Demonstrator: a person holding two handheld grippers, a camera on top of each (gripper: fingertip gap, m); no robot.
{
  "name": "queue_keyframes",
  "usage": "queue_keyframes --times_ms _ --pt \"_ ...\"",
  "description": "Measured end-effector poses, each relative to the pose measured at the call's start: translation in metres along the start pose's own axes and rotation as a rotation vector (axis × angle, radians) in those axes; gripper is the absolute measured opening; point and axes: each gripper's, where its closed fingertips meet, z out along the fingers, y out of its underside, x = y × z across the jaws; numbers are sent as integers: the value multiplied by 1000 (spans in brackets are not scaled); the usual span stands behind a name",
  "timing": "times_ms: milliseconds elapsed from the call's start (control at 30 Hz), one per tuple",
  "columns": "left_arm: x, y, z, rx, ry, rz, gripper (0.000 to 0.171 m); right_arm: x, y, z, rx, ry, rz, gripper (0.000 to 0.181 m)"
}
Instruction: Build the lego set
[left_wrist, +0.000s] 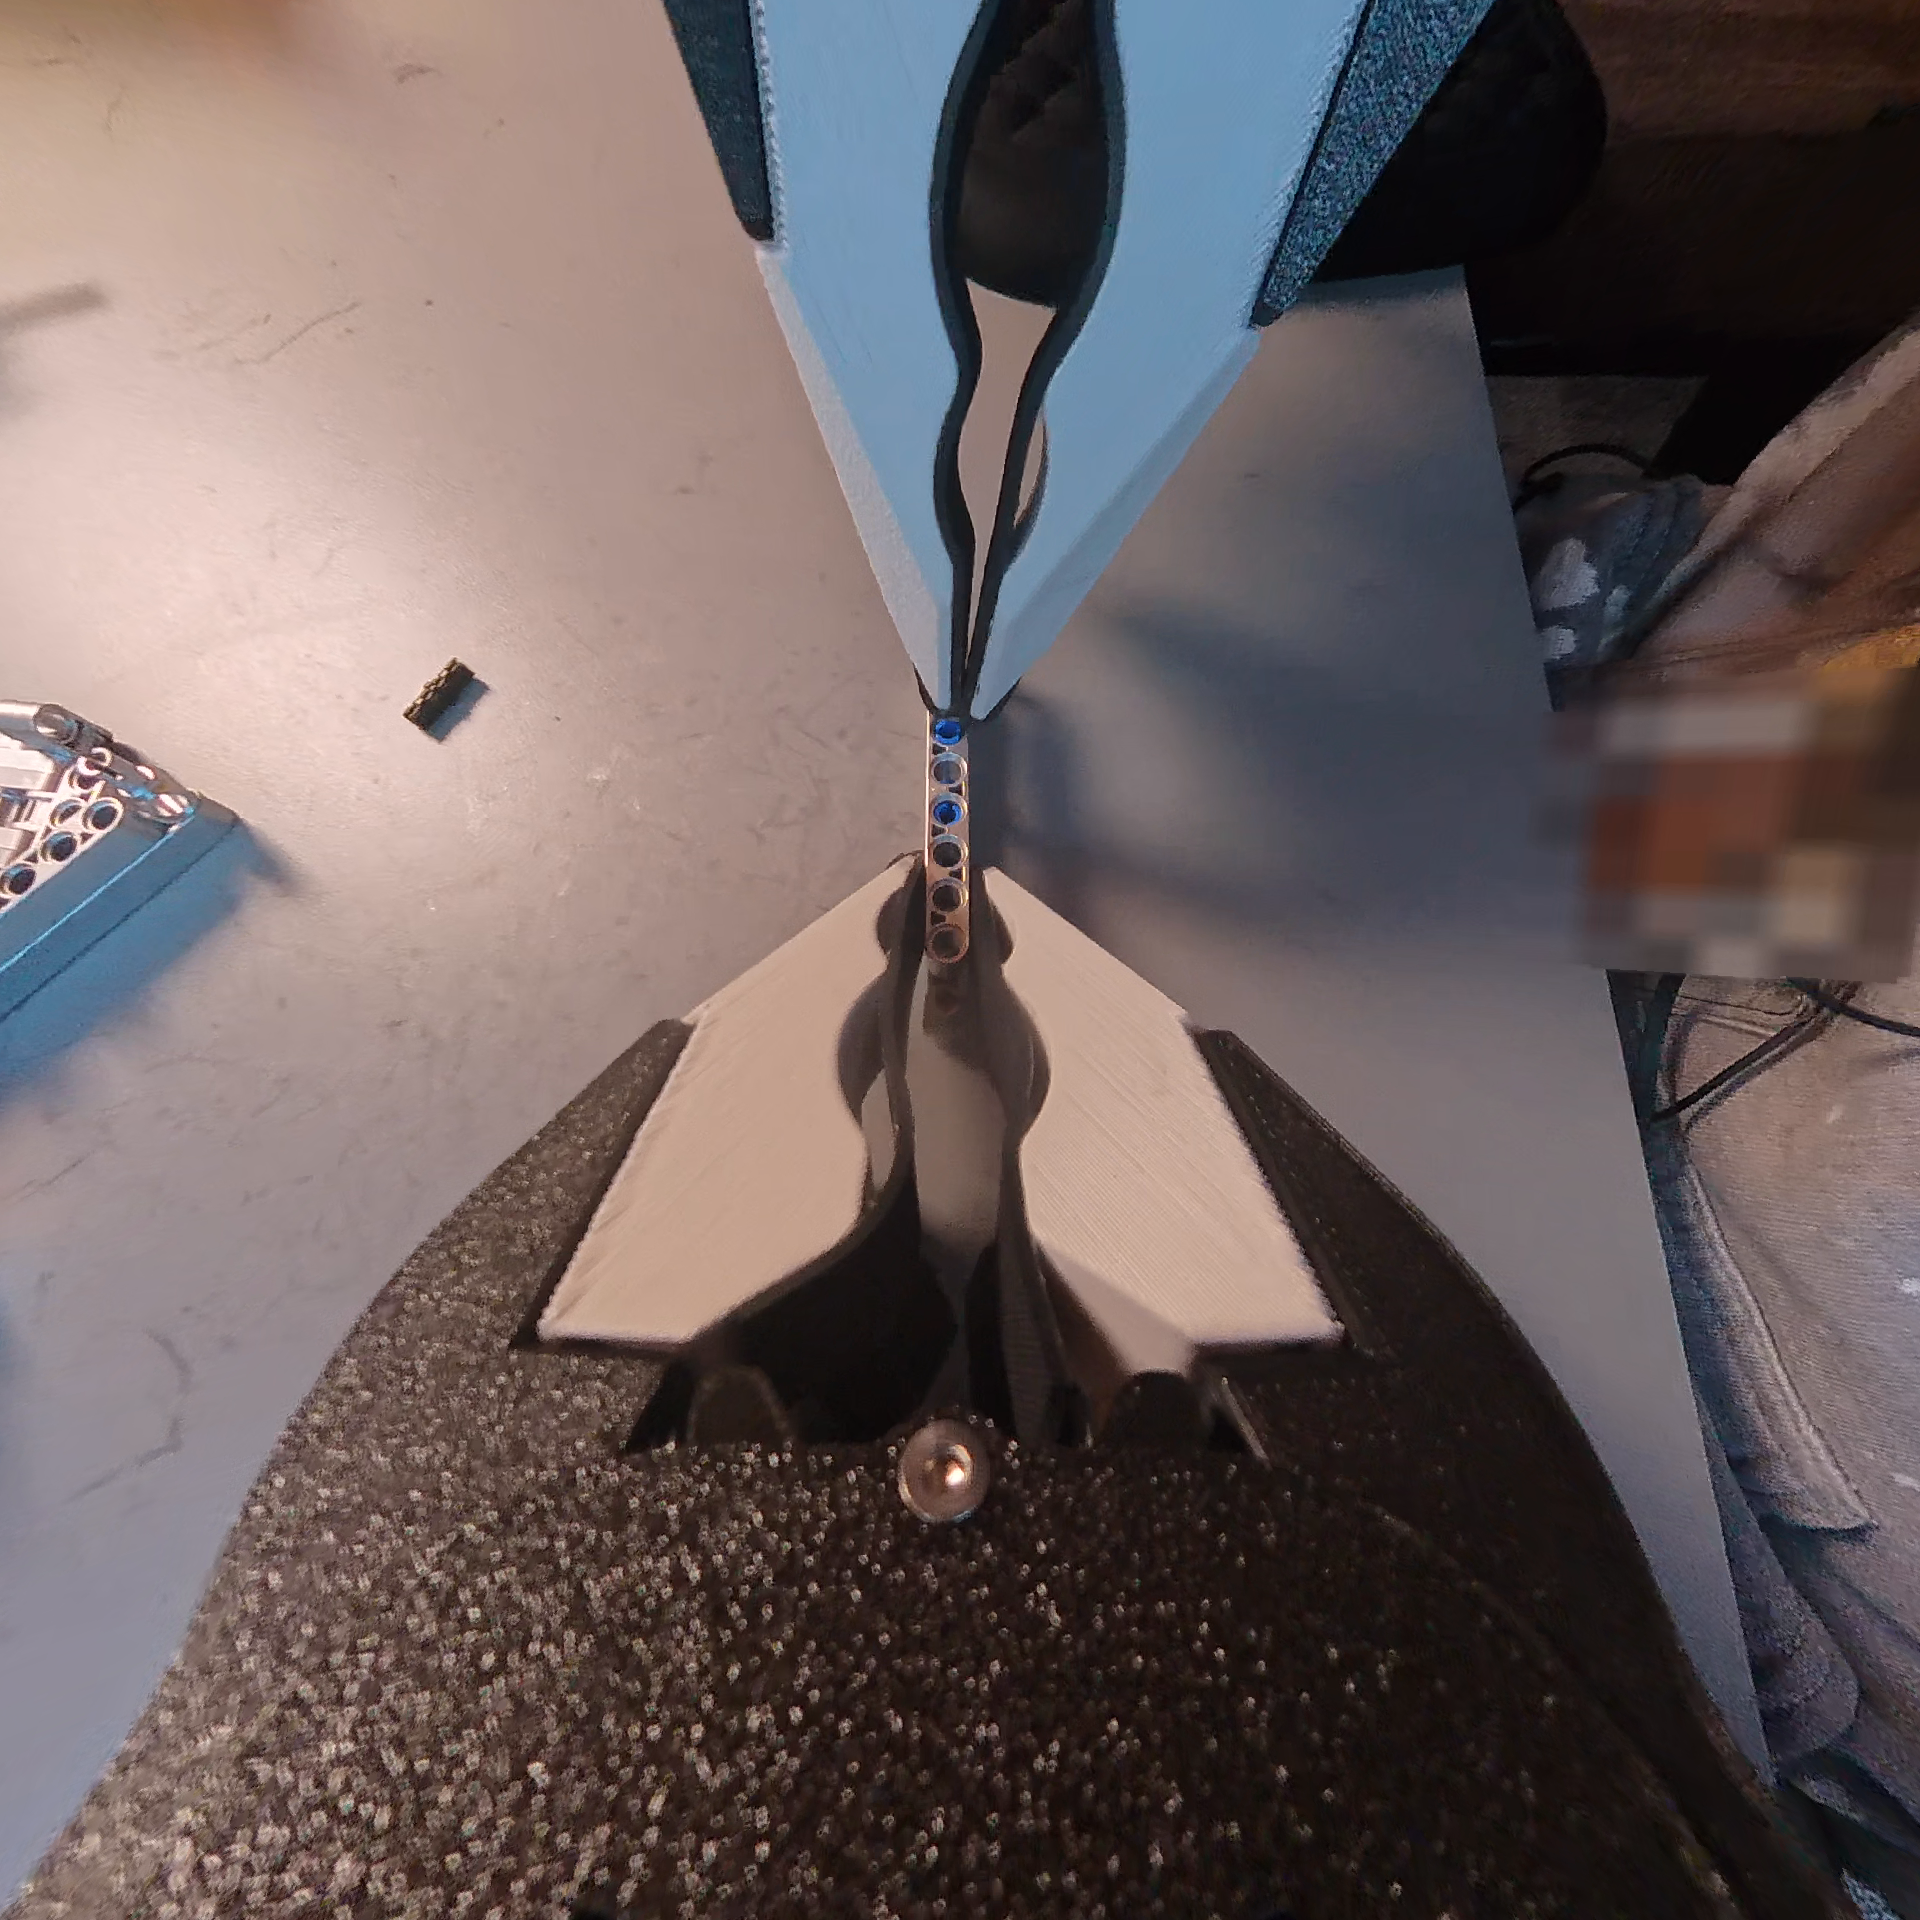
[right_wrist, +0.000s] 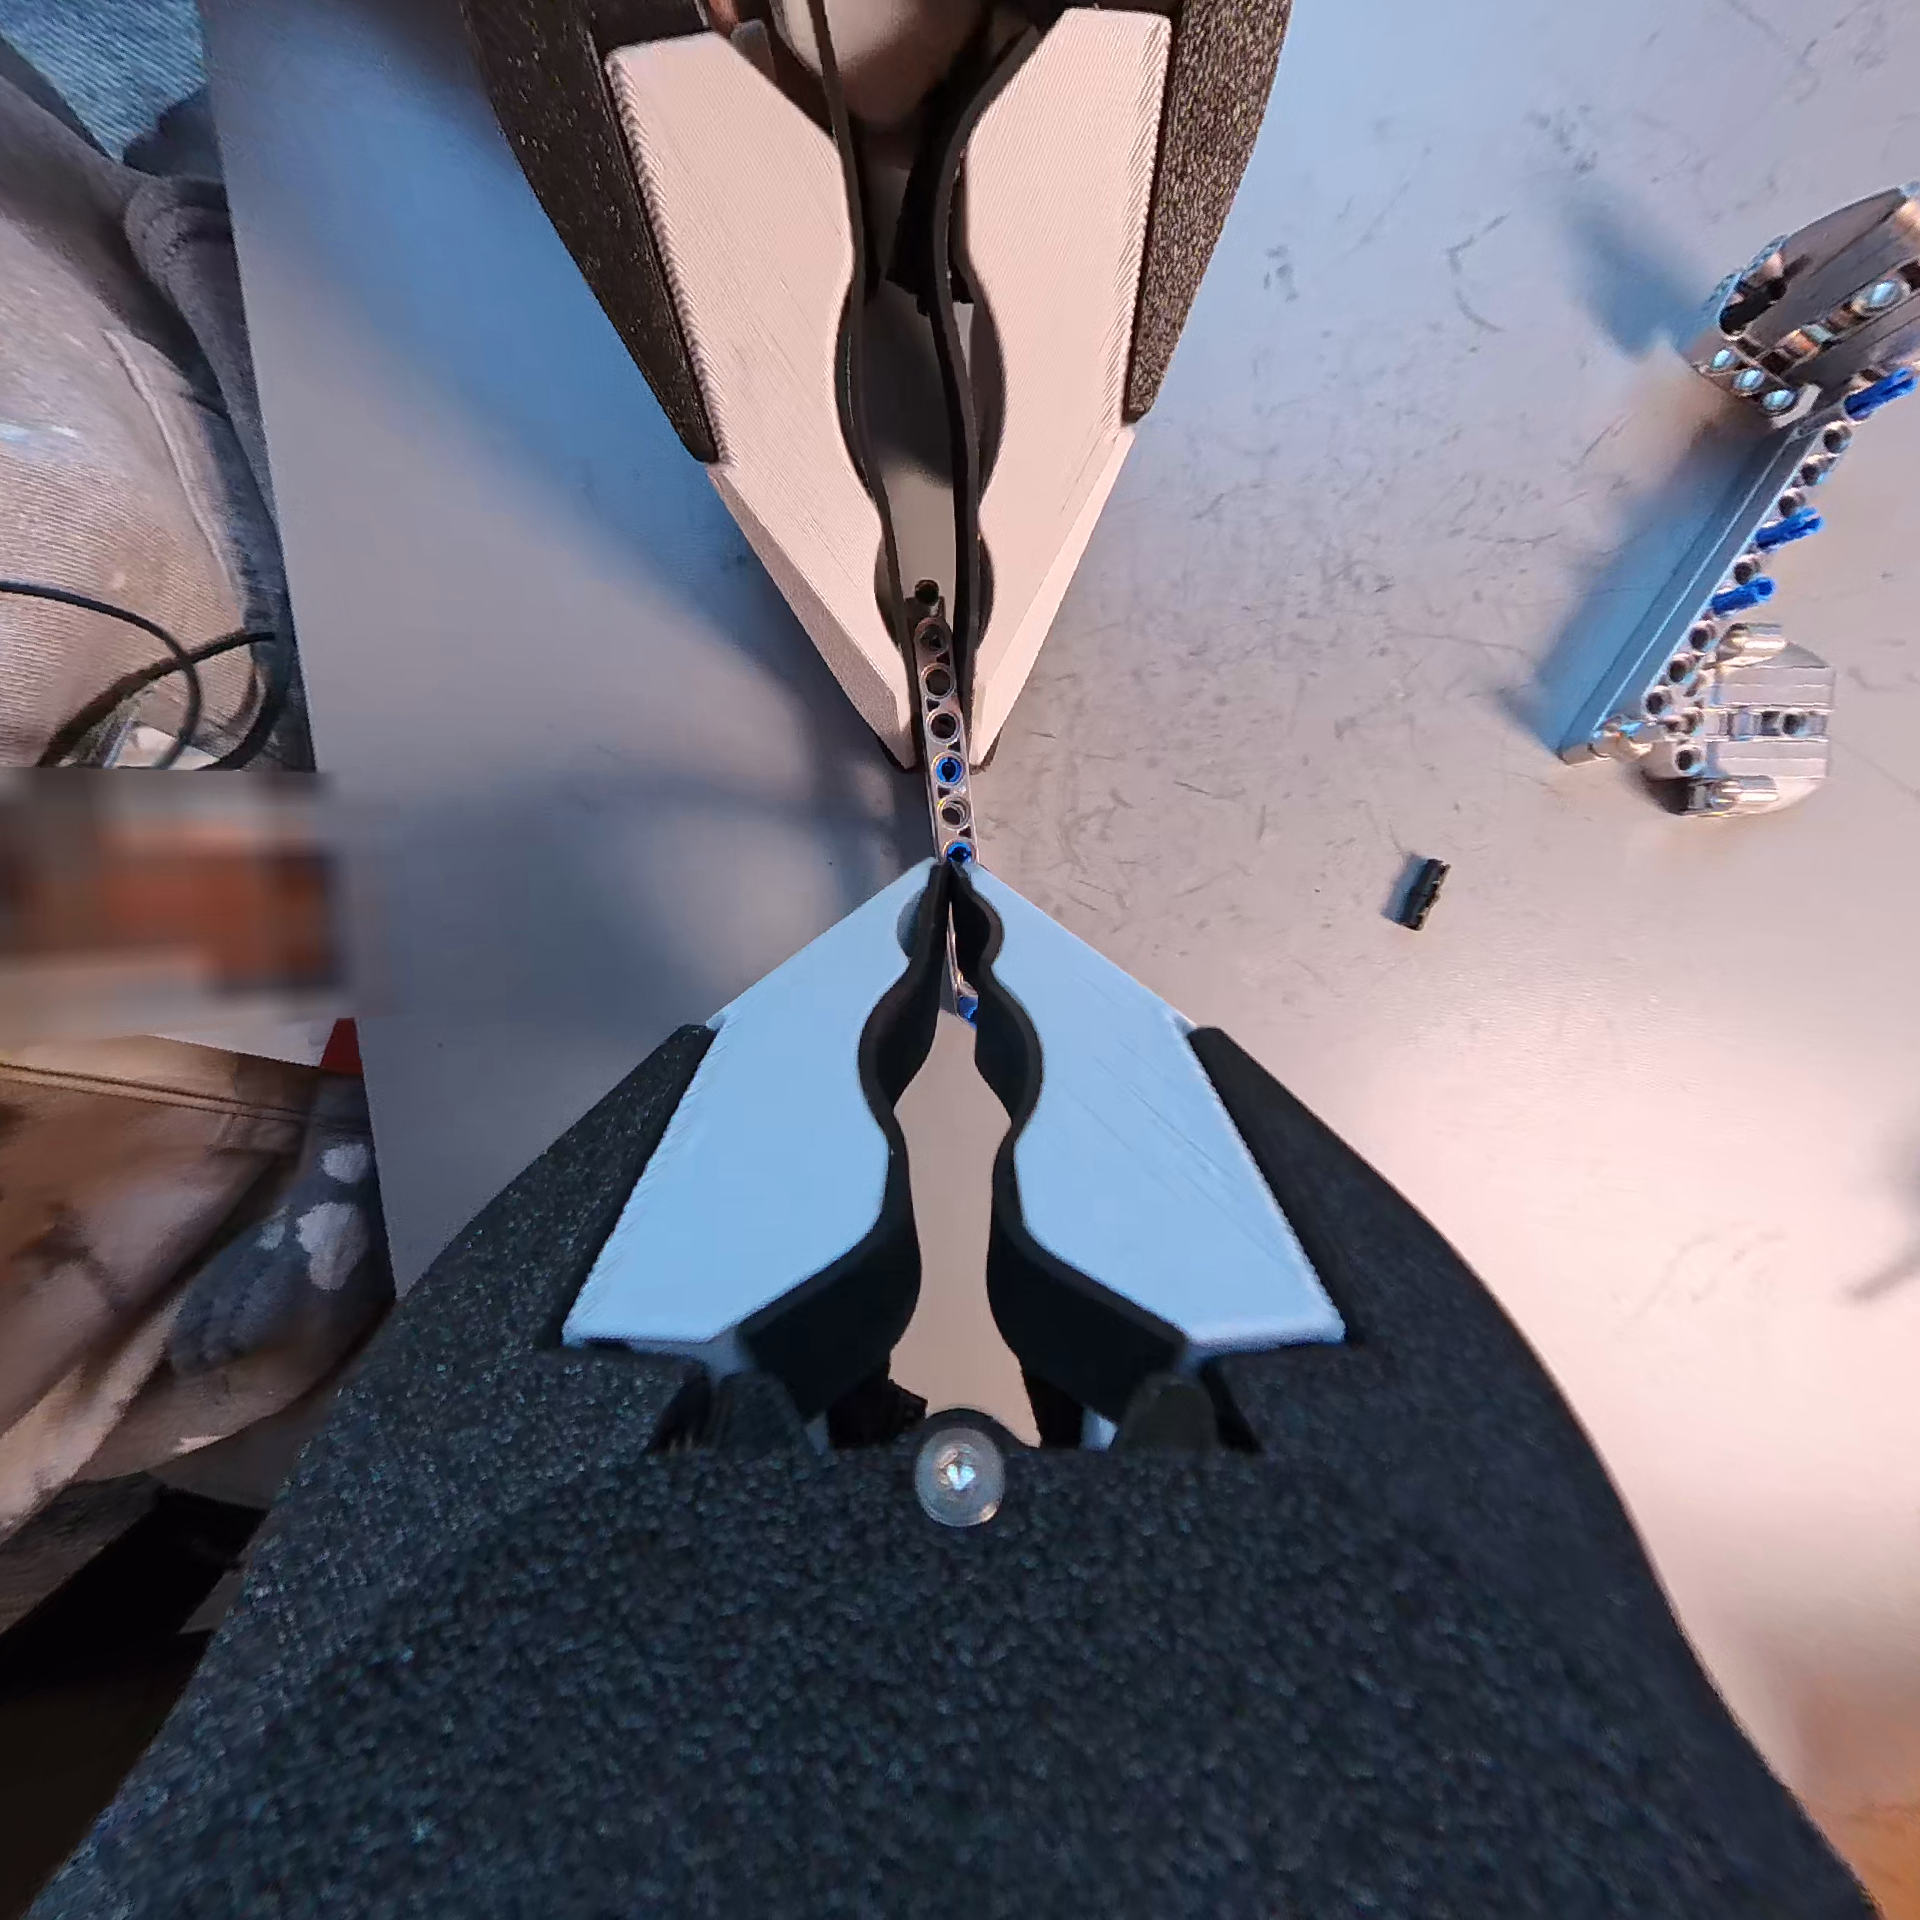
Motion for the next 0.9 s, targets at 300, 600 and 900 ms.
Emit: queue_keyframes --times_ms 300,600,900 --pt "-2 2 -4 6 -12 20 5 2 1 2 0 2 -72 10" --pt "-3 -11 -29 70 -35 15 10 -1 4 7 -41 -27 -77 5" --pt "-1 -6 -24 -41 -18 50 0 -1 3 8 -28 -30 -61 5"
